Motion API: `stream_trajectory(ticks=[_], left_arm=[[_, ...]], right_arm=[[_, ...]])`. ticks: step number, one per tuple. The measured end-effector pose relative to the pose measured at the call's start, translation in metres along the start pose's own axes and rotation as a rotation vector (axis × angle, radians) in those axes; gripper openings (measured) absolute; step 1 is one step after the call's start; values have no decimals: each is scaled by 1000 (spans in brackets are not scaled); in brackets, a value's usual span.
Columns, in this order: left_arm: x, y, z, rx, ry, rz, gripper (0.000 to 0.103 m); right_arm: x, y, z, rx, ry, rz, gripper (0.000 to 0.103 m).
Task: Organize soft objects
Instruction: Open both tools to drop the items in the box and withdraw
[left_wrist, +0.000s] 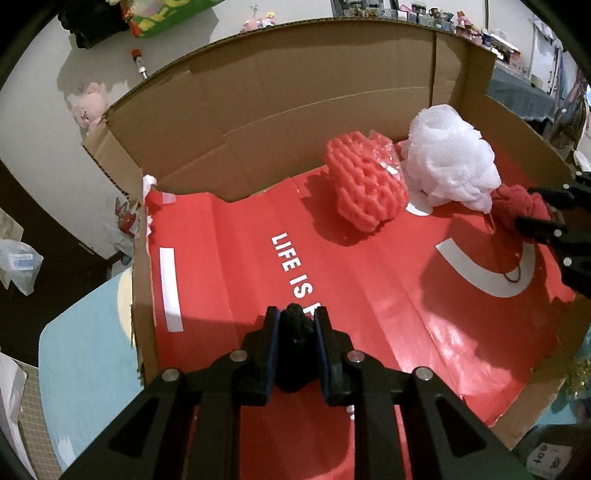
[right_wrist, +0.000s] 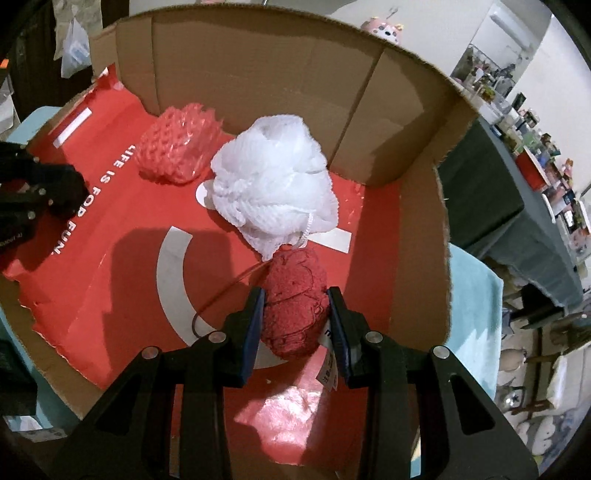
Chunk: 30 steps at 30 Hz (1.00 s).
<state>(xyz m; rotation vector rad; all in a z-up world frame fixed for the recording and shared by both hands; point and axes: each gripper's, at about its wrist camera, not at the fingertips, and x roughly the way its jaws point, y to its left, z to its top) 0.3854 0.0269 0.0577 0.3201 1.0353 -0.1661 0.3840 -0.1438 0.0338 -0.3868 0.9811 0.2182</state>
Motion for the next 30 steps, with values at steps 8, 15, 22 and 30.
stream_trajectory(ticks=[8,15,22,30], left_arm=[[2,-2,2,6,-7,19,23],[0,-5,1,-1,-8,18,33],[-15,-2,-2,-20,-60,17,55],[-73,-1,-13,-75,-198,-4,86]], right_arm=[[10,0,1,-15,17,-27,34],[11,1,-1,-20,22,-49,36],[2,8,-5,-58,-7,-93,59],[-31,-1,-9,-13,-54,-86,66]])
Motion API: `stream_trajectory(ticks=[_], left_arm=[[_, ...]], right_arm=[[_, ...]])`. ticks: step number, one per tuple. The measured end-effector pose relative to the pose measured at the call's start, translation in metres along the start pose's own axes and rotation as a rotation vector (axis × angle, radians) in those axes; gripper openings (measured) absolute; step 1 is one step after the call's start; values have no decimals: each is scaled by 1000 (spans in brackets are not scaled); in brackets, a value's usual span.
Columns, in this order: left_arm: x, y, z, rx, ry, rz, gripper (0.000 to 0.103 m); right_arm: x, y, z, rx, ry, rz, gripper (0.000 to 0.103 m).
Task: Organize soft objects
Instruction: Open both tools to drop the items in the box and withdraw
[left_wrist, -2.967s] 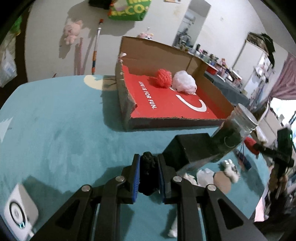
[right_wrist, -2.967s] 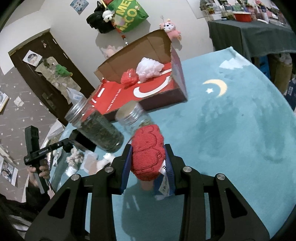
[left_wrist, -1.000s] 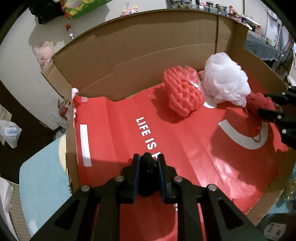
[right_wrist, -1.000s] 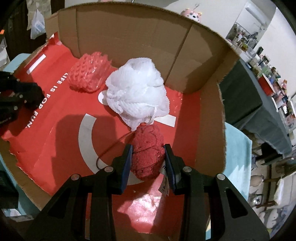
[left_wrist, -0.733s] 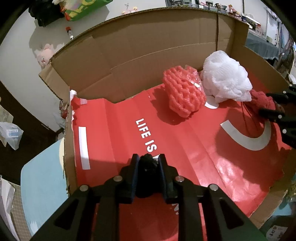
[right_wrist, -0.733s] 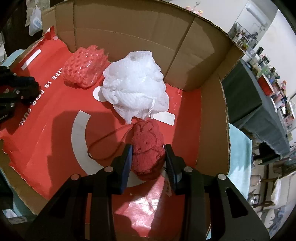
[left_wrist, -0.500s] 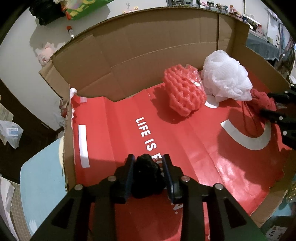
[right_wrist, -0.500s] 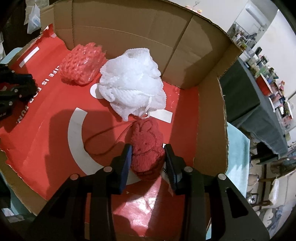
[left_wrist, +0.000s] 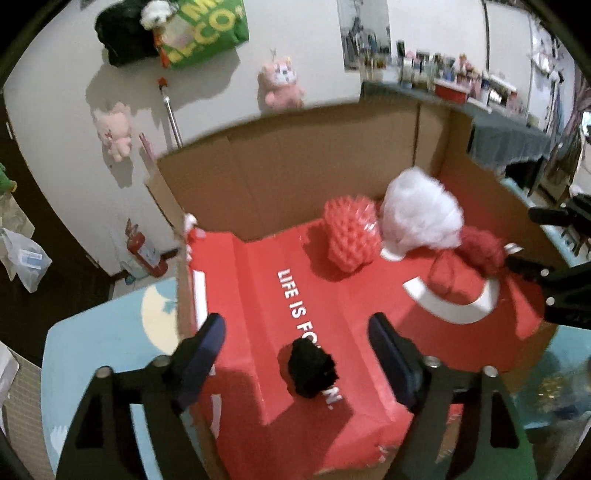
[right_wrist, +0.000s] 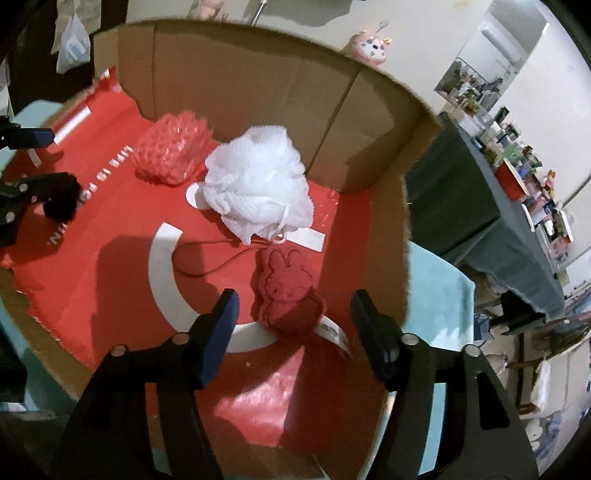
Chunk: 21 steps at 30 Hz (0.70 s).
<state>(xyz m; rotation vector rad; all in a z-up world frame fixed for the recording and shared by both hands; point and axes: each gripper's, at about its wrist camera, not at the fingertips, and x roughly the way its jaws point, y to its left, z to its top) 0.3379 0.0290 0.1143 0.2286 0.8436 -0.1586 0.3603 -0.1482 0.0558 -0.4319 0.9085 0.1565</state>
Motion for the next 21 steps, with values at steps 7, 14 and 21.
stream_trajectory(ticks=[7,14,21], left_arm=[[-70,-1,-6,-41,-150,-29,100],[-136,-1,-19,-83,-268,-15,103],[-189,-4,-45,-109,-353,20,103]], right_arm=[[-57,-13,-9,83,-98,38,71],[-125,-23,-25,146,-224,79,80],[-190,-12,-54,134,-347,70,88]])
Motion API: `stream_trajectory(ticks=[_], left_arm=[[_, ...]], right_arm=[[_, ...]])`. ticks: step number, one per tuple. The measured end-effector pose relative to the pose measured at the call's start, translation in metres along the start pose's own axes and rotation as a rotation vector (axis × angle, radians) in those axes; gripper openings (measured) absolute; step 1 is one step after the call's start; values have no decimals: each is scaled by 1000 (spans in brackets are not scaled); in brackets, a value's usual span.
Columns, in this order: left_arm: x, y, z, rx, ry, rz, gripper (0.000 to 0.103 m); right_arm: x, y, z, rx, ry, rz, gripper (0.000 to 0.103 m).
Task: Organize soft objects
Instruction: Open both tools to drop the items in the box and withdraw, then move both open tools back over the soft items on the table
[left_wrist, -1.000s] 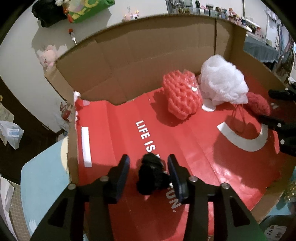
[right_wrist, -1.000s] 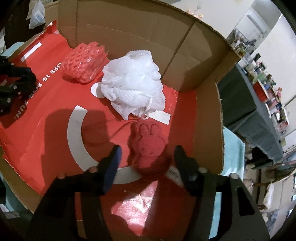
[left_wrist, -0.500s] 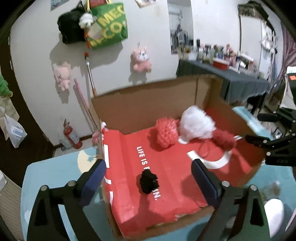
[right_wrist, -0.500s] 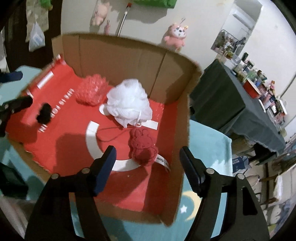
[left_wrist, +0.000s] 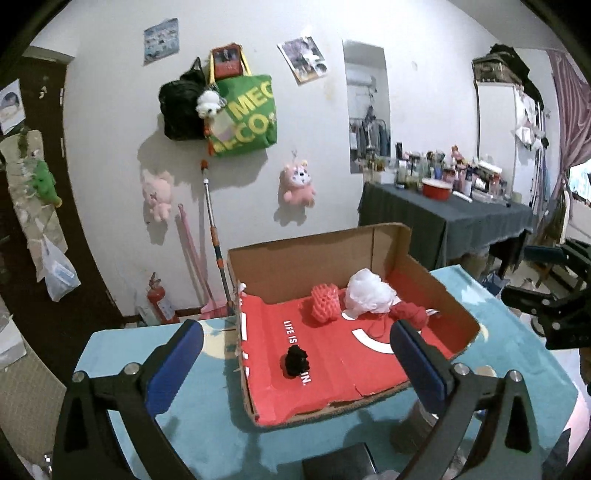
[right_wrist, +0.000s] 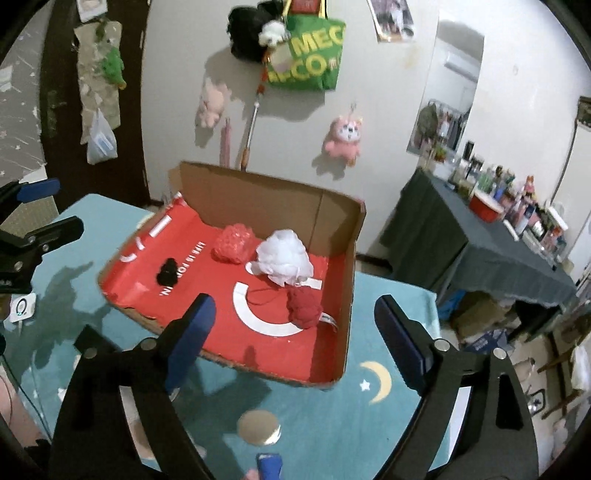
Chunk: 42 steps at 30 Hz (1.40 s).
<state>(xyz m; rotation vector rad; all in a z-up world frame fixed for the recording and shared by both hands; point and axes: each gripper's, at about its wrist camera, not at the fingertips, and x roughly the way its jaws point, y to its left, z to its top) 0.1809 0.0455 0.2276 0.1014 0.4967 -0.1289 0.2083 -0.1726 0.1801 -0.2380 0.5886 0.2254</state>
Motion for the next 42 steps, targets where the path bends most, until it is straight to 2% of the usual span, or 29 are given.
stream_trajectory(ticks=[7,10,15,18,21,24,28,31,35,42], left_arm=[[-51,0,-20,-36,-89,12,103],[-69,-5,-33,-48,-121,-7,103],[-98,-25,-63,-29,-193,-3,103],[-111,-36,-83,-50,-210,-27,103],[-118,-46,-103,-58,-229,-11,103],[-119,-52,-121,-84,-229,-14,103],[-110,-60,-151,-105,-223,35,103],[-99,-65,-171,-103,-195,24,103],[-84,-71,-193,-106,-151,14,103],[-67,-80,-214,-78,-93,18,103]], right_arm=[[-55,14,-21,4,-89,20,88],[-74,19,-35,15,-125,24,89],[-98,29,-64,47,-182,60,90],[-112,39,-87,60,-225,54,91],[-121,46,-107,81,-259,53,91],[-126,53,-130,114,-280,43,92],[-124,62,-161,138,-304,14,97],[-116,63,-187,188,-311,-1,97],[-96,69,-212,199,-288,-48,97],[-71,67,-237,243,-225,-49,97]])
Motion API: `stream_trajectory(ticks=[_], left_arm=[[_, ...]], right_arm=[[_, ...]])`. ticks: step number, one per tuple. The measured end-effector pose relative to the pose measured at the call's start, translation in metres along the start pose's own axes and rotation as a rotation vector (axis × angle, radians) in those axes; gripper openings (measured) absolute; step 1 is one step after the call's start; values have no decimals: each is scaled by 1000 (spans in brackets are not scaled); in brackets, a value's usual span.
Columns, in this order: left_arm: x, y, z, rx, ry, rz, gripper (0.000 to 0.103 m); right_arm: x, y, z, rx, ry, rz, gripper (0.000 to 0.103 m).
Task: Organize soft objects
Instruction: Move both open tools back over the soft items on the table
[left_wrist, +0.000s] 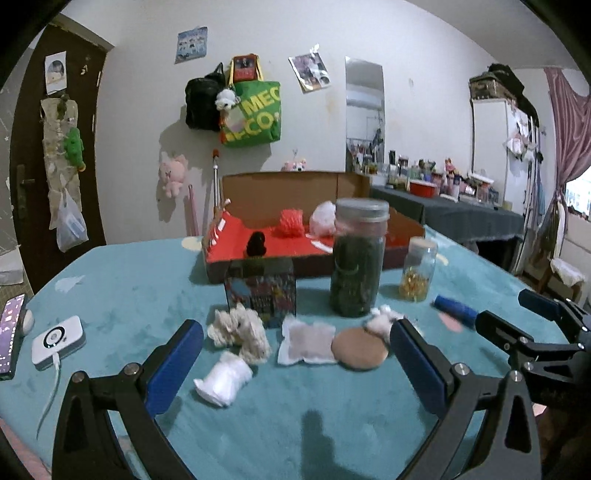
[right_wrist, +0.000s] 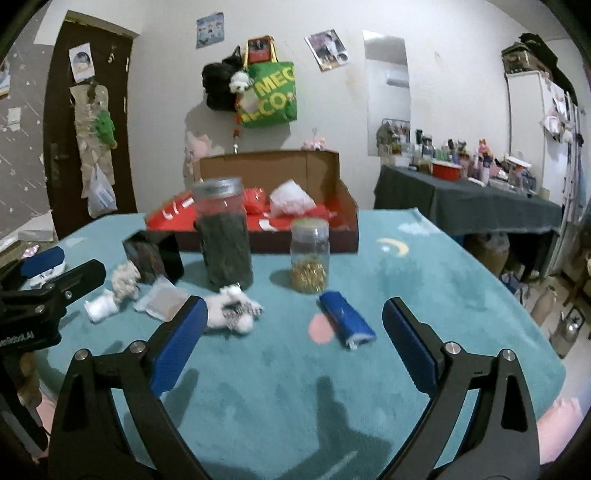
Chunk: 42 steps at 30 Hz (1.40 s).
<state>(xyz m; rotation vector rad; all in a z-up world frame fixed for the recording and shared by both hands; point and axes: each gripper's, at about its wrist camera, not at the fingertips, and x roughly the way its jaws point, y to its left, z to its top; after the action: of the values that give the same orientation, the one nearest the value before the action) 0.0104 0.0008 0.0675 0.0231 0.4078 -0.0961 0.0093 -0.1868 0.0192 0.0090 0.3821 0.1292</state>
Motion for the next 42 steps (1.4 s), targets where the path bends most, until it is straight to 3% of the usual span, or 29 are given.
stream_trajectory(ticks=[10,23,36,42], left_arm=[[22,5,-21,-11,79,22,103],[30,18,-18,-29,144,11,103],[55,55,10,-48,231,3,103],[73,65,18,-37,296,-29,92]], right_arm=[[17,-3,-20,0,64,-18,97],[32,-4,-26,22,131,10,97],[71,4,0,75,275,162,97],[90,9,11,82,349,217,97]])
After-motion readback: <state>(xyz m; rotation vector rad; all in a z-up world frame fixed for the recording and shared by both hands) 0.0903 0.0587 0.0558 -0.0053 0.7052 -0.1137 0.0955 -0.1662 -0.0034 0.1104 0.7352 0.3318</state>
